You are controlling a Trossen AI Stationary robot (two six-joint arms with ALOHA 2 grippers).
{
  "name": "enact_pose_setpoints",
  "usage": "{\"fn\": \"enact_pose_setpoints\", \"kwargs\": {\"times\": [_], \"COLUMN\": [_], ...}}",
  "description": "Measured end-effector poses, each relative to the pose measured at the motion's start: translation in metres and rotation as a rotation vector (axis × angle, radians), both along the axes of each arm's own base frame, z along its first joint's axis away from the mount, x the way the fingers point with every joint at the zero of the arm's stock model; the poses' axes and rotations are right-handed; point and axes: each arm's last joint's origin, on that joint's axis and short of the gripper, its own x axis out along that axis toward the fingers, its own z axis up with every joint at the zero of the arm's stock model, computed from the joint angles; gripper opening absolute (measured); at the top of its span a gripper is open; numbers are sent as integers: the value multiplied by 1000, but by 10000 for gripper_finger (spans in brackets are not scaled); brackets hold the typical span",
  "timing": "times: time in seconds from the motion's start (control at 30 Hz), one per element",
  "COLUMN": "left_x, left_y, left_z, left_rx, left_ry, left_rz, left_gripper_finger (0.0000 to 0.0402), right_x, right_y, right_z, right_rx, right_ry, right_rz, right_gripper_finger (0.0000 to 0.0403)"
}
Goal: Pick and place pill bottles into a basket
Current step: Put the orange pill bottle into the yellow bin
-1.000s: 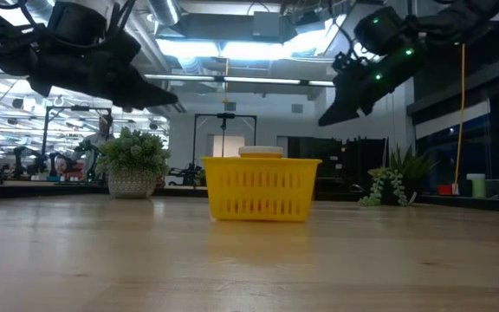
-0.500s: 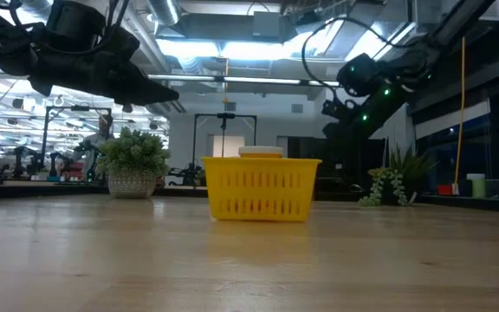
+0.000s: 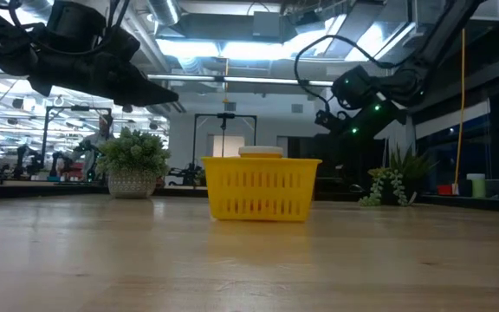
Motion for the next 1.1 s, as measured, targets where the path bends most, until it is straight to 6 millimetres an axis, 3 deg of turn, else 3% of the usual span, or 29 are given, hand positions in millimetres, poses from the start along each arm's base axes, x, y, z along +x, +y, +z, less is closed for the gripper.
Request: {"fn": "enact_pose_setpoints", "kwargs": {"times": [0.2,0.33,0.8,1.1], "left_x": [0,0,-1,-1], "left_y": [1,2,3,3], "left_z": [0,0,0,0], "left_rx": [7,10,13,13], "left_ry": [4,7,9,9], "left_rz": [49,79,102,101], "left_gripper_finger": [4,3,3,10], "right_x": [7,2,-1,16], "right_y": [-7,-13,-18,-34], "right_z": [-10,-11,-13,-15], "right_rx": [-34,-34,19,85], "right_ry": [-50,-57,-84,-47], "right_rz": [-24,-102,-102,-135], "right_gripper_finger": [281,281,281,281]}}
